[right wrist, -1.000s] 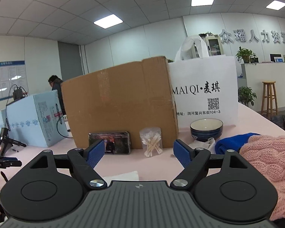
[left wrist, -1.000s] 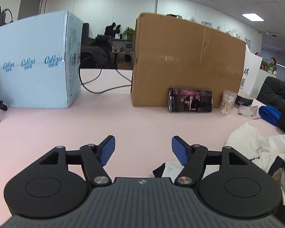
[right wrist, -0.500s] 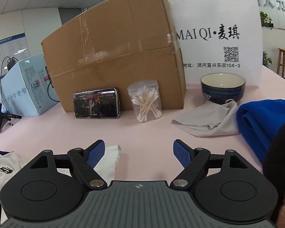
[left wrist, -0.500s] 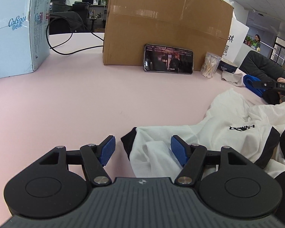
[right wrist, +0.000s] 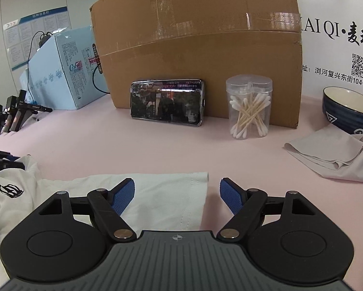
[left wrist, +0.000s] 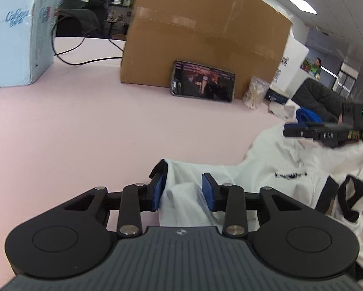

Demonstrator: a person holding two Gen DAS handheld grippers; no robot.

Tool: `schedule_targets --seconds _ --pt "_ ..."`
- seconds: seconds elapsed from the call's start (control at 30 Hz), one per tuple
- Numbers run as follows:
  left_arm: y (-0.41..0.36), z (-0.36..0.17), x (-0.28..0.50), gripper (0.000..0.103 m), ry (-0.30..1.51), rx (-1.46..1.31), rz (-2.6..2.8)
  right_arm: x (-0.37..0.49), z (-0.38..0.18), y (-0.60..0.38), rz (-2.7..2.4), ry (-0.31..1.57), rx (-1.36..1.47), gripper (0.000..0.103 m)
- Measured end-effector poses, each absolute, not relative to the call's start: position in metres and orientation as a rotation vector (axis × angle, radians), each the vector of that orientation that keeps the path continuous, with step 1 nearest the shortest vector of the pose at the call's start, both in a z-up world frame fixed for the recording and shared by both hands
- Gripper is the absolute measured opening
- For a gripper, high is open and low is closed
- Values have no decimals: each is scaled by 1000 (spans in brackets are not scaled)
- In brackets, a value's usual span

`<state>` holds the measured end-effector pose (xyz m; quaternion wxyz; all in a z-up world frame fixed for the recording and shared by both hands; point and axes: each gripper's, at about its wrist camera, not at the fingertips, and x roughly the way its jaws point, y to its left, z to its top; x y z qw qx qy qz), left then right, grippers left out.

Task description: Fold clothes

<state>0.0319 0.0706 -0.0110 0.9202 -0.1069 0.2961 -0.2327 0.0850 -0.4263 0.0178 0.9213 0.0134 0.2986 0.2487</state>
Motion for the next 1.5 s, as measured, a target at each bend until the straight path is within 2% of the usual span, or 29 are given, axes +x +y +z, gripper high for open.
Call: schedule_targets --seconds 0.07,0.2,0.33,0.37,0.4,0.47,0.5,0.57,0.63,1.03,1.4,1.43,1.47,1.5 --pt "80 -7 36 41 583 -255 -453 86 17 -426 513 617 27 77" --pt "72 -11 44 40 602 -202 -442 86 16 -422 514 629 0 73" --pt "56 -23 45 39 636 -179 -483 85 14 -415 528 633 -42 55" --pt "55 -22 44 36 634 -168 -487 85 14 -414 532 632 -48 49" --pt "53 -22 43 28 632 -157 -491 84 14 -413 547 629 -53 46" --pt "48 -22 41 19 628 -125 -489 82 14 -409 570 624 -72 32" --pt "45 -20 38 15 617 -105 -488 80 14 -407 579 621 -85 29" --pt "42 -17 34 13 587 -73 -487 76 14 -401 599 608 -120 17" --pt "40 -12 32 11 544 -22 -468 73 15 -397 592 590 -144 14" --pt "29 37 88 10 362 139 -417 74 31 -412 383 431 -103 12" --pt "-19 21 145 11 341 245 -376 81 33 -425 241 377 -110 12" --pt "-21 18 147 14 340 240 -373 85 29 -427 245 405 -99 13" --pt "-23 14 150 16 340 232 -364 87 27 -429 250 426 -89 21" --pt "-24 10 153 22 351 231 -343 88 26 -431 250 434 -76 29"
